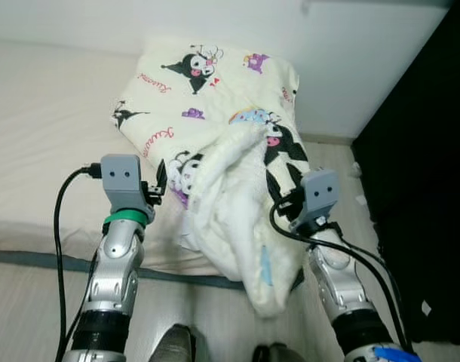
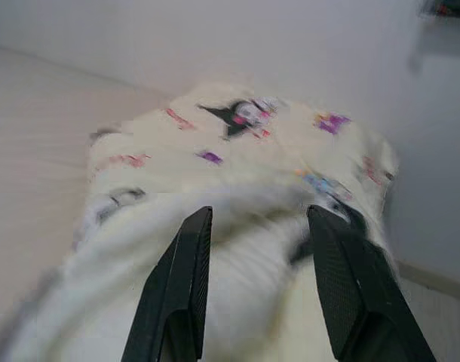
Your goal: Clean up the room
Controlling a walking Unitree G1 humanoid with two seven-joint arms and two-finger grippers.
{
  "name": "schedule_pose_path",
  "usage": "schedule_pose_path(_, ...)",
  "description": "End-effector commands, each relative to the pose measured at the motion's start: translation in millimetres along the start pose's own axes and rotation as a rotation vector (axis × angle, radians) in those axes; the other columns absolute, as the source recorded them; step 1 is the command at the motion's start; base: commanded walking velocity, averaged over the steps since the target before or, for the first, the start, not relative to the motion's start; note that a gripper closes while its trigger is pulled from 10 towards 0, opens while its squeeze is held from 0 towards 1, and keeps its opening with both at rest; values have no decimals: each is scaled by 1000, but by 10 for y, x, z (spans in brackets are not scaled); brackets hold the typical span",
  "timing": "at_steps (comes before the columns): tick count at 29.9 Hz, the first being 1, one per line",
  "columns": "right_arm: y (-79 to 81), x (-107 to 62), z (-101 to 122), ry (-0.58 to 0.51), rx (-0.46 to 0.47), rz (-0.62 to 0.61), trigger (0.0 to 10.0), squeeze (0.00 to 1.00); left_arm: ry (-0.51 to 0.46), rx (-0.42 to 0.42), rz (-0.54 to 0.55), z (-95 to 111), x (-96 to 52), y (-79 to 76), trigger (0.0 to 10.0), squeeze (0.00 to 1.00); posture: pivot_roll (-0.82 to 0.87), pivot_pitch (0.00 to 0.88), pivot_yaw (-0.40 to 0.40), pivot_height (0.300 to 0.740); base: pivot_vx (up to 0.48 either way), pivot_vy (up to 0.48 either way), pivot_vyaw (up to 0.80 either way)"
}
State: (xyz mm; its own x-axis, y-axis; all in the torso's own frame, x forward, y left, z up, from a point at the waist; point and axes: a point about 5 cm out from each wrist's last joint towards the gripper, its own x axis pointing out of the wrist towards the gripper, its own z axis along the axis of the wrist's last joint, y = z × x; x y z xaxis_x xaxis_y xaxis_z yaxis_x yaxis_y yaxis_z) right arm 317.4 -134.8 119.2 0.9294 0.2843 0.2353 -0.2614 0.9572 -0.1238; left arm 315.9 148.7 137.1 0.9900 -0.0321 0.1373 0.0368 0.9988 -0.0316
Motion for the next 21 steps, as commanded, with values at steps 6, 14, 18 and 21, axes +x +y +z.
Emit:
schedule_pose_path(6, -109, 28, -58, 56, -10, -95, 10000, 0, 70, 31, -11, -114, -9, -101, 10000, 0, 100, 113, 29, 735, 0, 0, 0)
schedule_pose_path(14, -114, 38, -105, 88, 4, -96, 10000, 0, 63, 23, -12, -100, 33, -116, 10000, 0, 92, 114, 28, 735, 0, 0, 0)
schedule_pose_path(18, -129, 11, -121, 91, 19, -101, 10000, 0, 67, 27, -11, -106, 35, -110, 10000, 0, 84, 115, 29, 735, 0, 0, 0)
schedule_pose_path(21, -156, -22, -148, 102, 30, -117, 10000, 0, 73, 44, -9, -126, 31, -103, 10000, 0, 81, 116, 29, 735, 0, 0, 0)
